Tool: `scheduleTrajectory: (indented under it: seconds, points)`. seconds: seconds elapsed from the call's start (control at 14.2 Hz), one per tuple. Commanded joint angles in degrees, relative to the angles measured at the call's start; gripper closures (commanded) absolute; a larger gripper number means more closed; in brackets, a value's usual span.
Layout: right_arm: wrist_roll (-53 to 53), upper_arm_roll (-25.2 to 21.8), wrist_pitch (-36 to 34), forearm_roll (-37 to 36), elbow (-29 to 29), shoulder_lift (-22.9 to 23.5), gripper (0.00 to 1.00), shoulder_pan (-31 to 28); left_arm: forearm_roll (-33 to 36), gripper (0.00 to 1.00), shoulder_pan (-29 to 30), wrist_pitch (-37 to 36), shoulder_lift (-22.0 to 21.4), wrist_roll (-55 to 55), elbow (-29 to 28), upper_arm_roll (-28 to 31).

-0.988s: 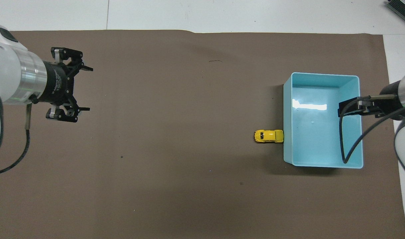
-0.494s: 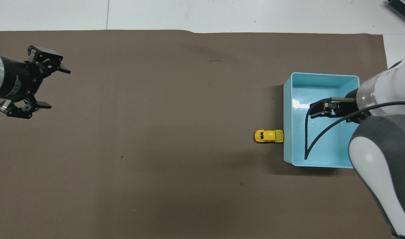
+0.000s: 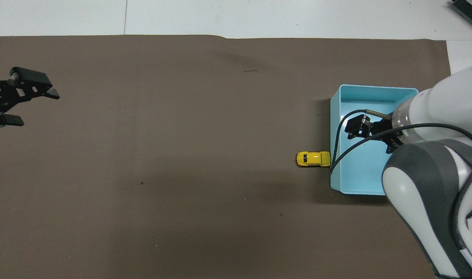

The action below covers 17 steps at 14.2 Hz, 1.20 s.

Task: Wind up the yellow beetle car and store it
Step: 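Return the left gripper to rest while the right gripper reaches the car, then lower the right gripper onto the yellow car and close it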

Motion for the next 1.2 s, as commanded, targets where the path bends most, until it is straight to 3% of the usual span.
scheduleTrajectory:
  seconds: [0.0,0.14,0.28,0.78,0.92,1.13]
  points:
    - [9.1,0.3,1.3,0.5,-1.2,-0.7,0.00,0.2,2.7,0.00,0.8,-4.1,-0.8,13.2,-0.6,-0.4]
    - [15.7,0.3,1.5,0.5,-2.0,-0.7,0.00,1.3,6.2,0.00,0.0,-7.4,-1.3,23.0,-1.0,-0.5]
    - [21.6,0.3,2.5,0.5,-2.3,-0.5,0.00,1.3,6.8,0.00,-0.2,-9.5,-1.3,26.1,-0.7,-1.1]
    - [48.7,0.3,14.8,0.5,-10.3,1.7,0.00,4.3,6.4,0.00,-1.1,-13.1,-5.1,26.1,-0.2,-3.0]
    - [62.7,0.3,17.3,0.4,-10.8,3.9,0.00,5.4,6.0,0.00,-1.0,-12.5,-5.6,25.5,-0.7,-3.1]
    - [64.4,0.3,21.7,0.4,-14.1,4.6,0.00,5.9,5.7,0.00,-0.3,-11.8,-5.7,25.0,-1.4,-3.0]
